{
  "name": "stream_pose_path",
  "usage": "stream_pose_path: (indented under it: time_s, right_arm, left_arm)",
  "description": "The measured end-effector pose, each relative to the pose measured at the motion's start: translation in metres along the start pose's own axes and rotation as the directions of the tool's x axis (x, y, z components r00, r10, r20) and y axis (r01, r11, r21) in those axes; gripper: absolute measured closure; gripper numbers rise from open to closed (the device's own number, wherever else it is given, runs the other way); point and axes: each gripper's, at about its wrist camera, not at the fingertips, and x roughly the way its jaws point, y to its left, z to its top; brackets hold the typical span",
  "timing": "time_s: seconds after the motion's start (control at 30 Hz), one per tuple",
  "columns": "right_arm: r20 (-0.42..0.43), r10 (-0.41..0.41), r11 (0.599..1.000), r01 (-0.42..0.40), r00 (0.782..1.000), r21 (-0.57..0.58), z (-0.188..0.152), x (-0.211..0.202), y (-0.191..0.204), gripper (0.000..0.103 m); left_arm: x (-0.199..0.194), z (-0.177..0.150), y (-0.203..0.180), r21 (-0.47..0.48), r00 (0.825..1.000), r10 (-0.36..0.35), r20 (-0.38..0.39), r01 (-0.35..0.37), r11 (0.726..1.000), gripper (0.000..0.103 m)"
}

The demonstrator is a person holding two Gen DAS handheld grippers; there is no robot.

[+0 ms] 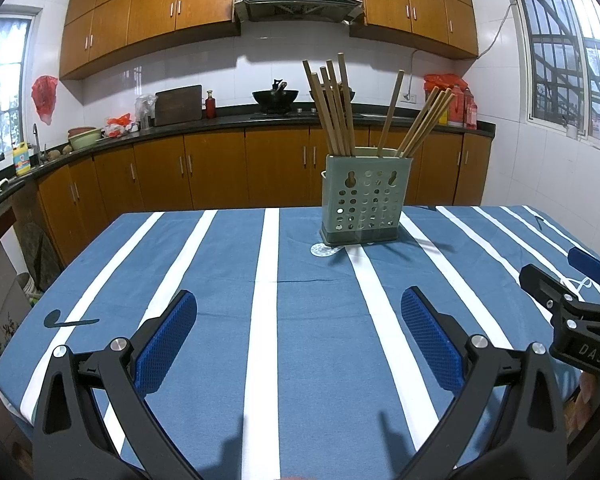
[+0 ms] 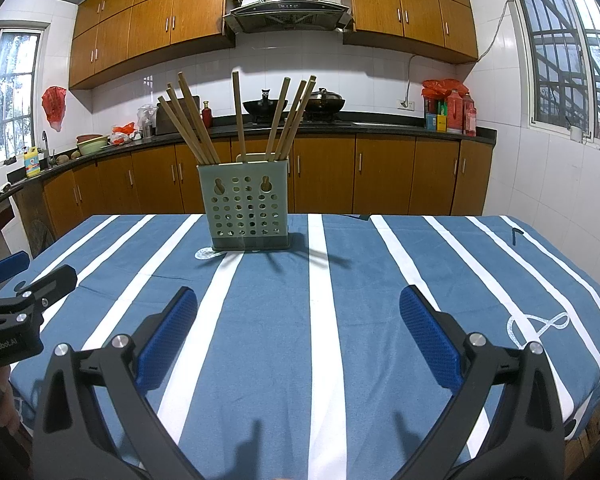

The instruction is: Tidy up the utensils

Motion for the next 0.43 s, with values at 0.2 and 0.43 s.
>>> stream_pose_path:
  time_s: [0.2,0.43]
  right_arm:
    - [0.001,0.0,1.0,0.0,1.0,0.002,0.0001,-0.0002,-0.0003,0.004]
    - [0.002,-0.004,1.0,0.004,1.0,0.006,0.0002,0.0003,0.0003,0.004]
  left_arm:
    - [-0.0006,0.0005,-0.0025,0.0,1.0,0.009,0.003,-0.009,1.0,0.002]
    - [0.0013,0.0033,0.0015,-0.009,1.0,0.002,-0.007,-0.002,1.0,0.002]
